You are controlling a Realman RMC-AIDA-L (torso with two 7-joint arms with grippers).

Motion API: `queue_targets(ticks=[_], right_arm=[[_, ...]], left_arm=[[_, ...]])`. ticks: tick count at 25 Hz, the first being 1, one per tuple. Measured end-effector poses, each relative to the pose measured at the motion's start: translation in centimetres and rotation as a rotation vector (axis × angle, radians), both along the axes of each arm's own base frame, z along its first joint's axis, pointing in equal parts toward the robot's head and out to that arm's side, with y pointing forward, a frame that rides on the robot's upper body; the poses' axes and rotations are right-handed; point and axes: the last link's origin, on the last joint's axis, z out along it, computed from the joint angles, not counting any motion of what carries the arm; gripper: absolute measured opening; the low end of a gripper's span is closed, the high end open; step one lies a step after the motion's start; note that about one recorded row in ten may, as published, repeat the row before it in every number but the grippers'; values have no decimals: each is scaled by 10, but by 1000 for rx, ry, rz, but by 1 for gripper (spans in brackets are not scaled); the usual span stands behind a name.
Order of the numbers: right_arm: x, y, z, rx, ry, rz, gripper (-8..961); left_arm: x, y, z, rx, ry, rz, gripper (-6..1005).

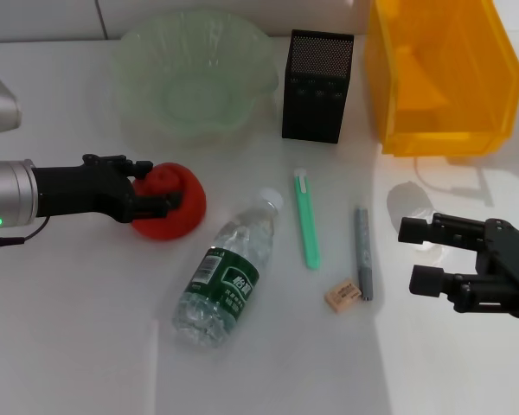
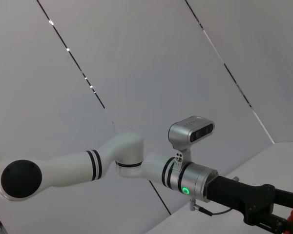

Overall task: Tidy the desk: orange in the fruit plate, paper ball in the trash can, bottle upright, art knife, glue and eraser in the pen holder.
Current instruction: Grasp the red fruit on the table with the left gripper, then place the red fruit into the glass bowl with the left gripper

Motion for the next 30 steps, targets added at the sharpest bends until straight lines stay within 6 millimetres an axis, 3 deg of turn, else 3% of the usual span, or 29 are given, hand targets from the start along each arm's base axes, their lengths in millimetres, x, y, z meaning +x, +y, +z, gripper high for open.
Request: queue_targets(ticks=[9, 15, 19, 25, 26, 28, 30], right_arm=[[2, 0, -4, -6, 3, -27, 820], [3, -1, -4, -6, 2, -29, 817], [4, -2, -4, -4, 3, -34, 815], [8, -7, -4, -3, 5, -55, 813], [10, -9, -4, -3, 5, -61, 812], [12, -11, -3, 4, 8, -72, 811], [14, -12, -3, 12, 17, -85, 810]], left_arm=[[5, 0, -6, -25, 23, -29, 699], [6, 1, -6, -20, 21, -35, 505], [9, 1, -4, -19, 4, -44, 317], [36, 9, 17, 81, -183, -86, 206], [55, 21, 31, 169, -286, -118, 193], [68, 40, 37, 261, -324, -125, 174], [68, 40, 37, 261, -324, -125, 155]])
